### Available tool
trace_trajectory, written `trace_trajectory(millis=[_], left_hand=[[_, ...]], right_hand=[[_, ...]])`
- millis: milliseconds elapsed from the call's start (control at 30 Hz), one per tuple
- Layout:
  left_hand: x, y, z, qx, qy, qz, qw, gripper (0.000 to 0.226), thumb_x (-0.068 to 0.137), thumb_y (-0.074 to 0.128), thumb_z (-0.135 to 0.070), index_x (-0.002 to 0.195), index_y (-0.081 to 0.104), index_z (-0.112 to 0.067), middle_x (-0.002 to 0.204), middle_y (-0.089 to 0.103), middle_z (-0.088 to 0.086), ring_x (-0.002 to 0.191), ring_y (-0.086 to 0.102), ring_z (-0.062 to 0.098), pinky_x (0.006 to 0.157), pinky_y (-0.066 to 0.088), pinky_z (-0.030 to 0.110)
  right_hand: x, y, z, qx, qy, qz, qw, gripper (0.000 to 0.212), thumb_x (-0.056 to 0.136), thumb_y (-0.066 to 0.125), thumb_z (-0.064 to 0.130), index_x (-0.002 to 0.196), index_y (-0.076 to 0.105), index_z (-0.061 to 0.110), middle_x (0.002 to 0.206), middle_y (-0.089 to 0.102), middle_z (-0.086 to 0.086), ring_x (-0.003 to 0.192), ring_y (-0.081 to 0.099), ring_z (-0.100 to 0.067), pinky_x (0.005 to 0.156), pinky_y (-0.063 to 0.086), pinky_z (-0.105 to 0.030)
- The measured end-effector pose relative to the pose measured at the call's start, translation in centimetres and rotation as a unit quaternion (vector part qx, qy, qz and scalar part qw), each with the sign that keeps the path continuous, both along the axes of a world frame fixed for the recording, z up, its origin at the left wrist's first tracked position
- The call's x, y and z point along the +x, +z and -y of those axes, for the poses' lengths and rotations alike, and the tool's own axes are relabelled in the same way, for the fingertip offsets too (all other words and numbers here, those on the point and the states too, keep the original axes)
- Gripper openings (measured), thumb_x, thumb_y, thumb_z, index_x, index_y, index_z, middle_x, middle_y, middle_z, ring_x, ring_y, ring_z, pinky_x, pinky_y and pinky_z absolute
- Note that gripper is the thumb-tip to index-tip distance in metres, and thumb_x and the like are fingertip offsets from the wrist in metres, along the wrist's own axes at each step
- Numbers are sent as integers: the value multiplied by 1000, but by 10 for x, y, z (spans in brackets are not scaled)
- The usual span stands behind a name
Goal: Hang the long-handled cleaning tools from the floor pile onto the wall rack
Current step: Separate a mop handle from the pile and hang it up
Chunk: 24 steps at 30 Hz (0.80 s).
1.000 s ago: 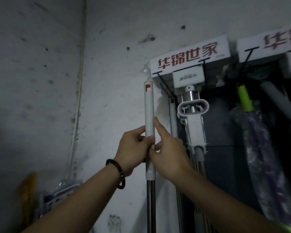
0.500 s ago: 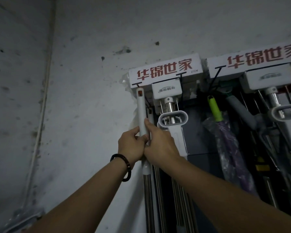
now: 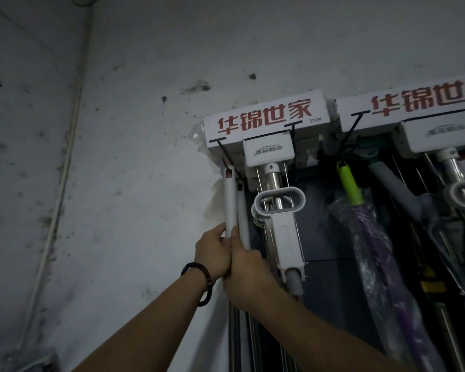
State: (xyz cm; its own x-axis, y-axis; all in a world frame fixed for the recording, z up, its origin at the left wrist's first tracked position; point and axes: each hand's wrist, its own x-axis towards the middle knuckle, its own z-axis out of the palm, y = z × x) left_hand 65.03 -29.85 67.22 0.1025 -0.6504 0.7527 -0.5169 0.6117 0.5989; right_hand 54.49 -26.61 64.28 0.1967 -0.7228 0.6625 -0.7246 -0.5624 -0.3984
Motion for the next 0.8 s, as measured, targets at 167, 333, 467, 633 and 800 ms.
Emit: trace_trajectory(millis=[167, 333, 467, 633, 800], left_hand=[[12, -14, -1, 57, 6, 42, 997, 19, 99, 60, -21, 115, 67, -28, 67, 70, 0, 68, 66, 18, 76, 59, 38], [24, -81, -12, 126, 6, 36, 991, 37, 97, 60, -16, 133, 60, -25, 98, 79, 1, 94, 74, 17, 90, 61, 37], [31, -158, -33, 149, -9, -68, 986, 31, 95, 64, -14, 124, 62, -26, 101, 77, 1, 93, 75, 24, 85, 63, 48], [34, -238, -87, 254, -100, -156, 949, 15, 98, 64, -13, 112, 69, -18, 100, 77, 13, 78, 75, 29, 65, 60, 38], [34, -319, -138, 329, -158, -173, 915, 13, 101, 65, -11, 114, 69, -11, 99, 75, 21, 70, 74, 32, 59, 61, 35]], right_hand=[[6, -29, 8, -19, 5, 34, 999, 102, 95, 57, 17, 164, -16, 33, 123, 59, -8, 110, 64, -23, 91, 58, -37], [4, -64, -7, 26, 33, -20, 999, 100, 91, 66, 15, 167, 2, 27, 150, 45, -10, 133, 55, -25, 106, 53, -40], [-1, -101, -28, 57, 37, -78, 995, 70, 93, 65, 13, 157, 39, 13, 156, 41, -12, 138, 51, -27, 113, 47, -38], [-18, -170, -49, 64, 49, -22, 996, 38, 97, 63, 5, 134, 65, 11, 119, 69, -6, 102, 62, -12, 93, 51, -14], [-33, -264, -91, 109, 57, 81, 989, 26, 96, 68, 5, 113, 74, 23, 103, 75, 10, 92, 69, 1, 80, 47, -1]])
